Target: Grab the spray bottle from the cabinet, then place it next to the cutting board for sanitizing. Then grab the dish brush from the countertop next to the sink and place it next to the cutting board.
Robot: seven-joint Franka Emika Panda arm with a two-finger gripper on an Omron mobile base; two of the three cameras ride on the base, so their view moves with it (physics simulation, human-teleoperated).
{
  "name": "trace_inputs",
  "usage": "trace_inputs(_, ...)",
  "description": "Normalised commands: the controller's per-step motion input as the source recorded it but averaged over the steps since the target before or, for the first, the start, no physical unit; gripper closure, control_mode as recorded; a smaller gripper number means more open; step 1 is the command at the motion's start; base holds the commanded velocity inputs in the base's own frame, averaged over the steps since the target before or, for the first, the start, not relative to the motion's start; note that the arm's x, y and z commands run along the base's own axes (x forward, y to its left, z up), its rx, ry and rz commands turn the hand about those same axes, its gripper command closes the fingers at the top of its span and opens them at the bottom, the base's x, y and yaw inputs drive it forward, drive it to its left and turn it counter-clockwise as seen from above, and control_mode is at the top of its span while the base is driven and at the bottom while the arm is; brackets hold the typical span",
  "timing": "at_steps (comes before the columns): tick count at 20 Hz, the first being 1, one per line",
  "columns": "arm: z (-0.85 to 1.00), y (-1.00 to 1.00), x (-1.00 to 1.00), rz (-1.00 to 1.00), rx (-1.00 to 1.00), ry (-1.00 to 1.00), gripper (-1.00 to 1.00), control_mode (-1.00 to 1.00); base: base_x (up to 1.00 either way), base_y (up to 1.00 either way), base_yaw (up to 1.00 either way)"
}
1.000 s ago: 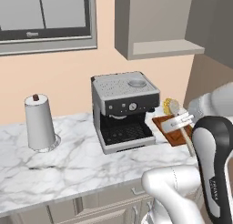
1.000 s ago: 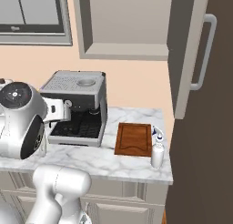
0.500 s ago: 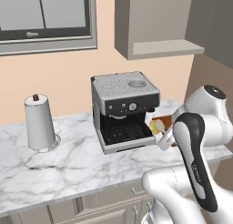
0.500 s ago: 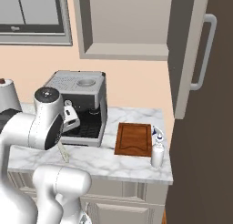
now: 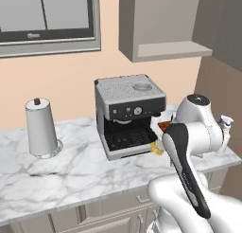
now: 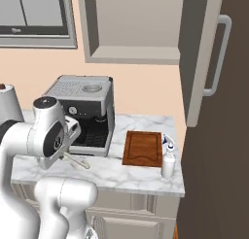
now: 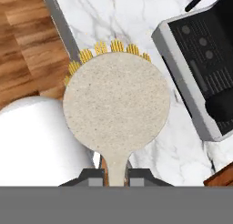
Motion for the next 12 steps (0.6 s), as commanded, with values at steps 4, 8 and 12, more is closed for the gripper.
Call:
trace_inputs(4,-0.29,-0.31,0.02,0.5,-0.23,0.06,1.0,-1.0,0.0,0.0,0.0)
trace_inputs(8,-0.28,-0.51,0.0,0.42,-0.09,0.08,1.0,-1.0,0.0,0.0,0.0)
trace_inputs(12,-0.25,-0.44,0.0,0.18,-0.01,0.02,1.0,-1.0,0.0,0.0,0.0)
